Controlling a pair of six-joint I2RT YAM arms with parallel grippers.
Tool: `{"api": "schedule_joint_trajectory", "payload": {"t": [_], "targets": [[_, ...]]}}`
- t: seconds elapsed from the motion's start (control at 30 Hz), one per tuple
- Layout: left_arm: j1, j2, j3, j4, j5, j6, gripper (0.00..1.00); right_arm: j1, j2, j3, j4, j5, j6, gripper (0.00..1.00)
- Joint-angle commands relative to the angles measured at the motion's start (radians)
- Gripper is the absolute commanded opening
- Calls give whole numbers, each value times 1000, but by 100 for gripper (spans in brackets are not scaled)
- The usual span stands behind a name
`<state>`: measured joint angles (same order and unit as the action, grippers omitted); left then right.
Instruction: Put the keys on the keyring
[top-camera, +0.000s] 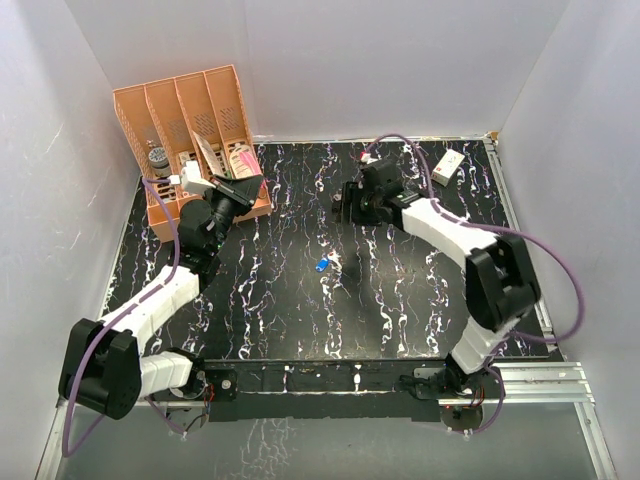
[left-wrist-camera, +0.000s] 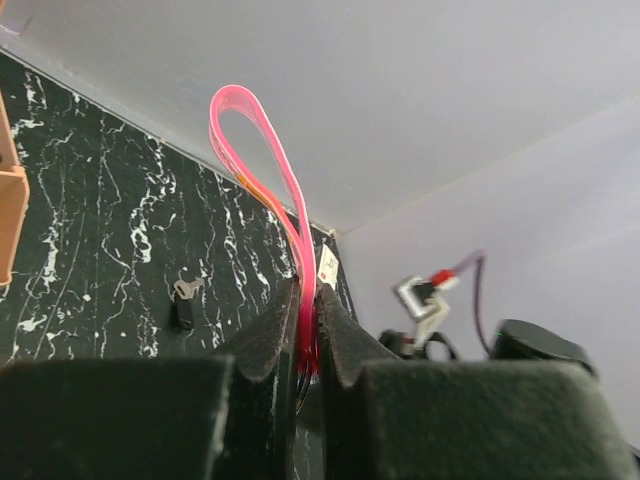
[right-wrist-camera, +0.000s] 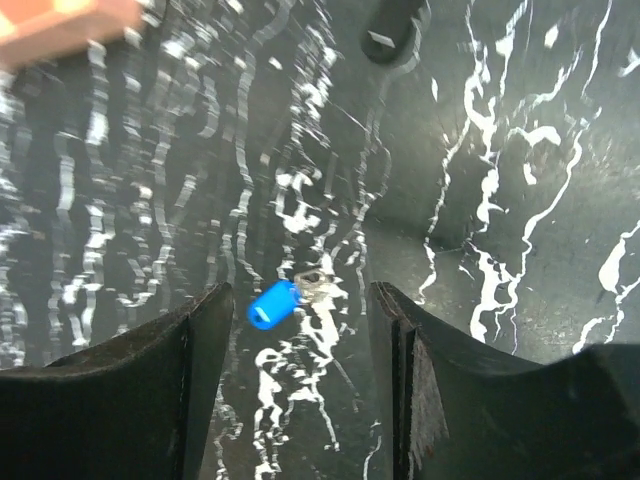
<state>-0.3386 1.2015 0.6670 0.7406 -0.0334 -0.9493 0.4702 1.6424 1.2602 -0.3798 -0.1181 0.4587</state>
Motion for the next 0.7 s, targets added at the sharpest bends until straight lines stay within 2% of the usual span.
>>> {"api": "schedule_joint_trajectory", "payload": {"t": [0.0, 0.17, 0.53, 0.67], "targets": [[2, -58, 11, -14, -34, 56, 0, 2, 123, 95, -62, 8, -27, 53], [3, -71, 4, -24, -39, 65, 0, 1, 226, 186, 2, 64, -49, 52], [3, -63, -5, -7, -34, 63, 0, -31, 544, 577, -90, 109, -78, 48], [2, -66, -7, -13, -39, 71, 0, -39, 618, 663, -107, 121, -90, 46]]}}
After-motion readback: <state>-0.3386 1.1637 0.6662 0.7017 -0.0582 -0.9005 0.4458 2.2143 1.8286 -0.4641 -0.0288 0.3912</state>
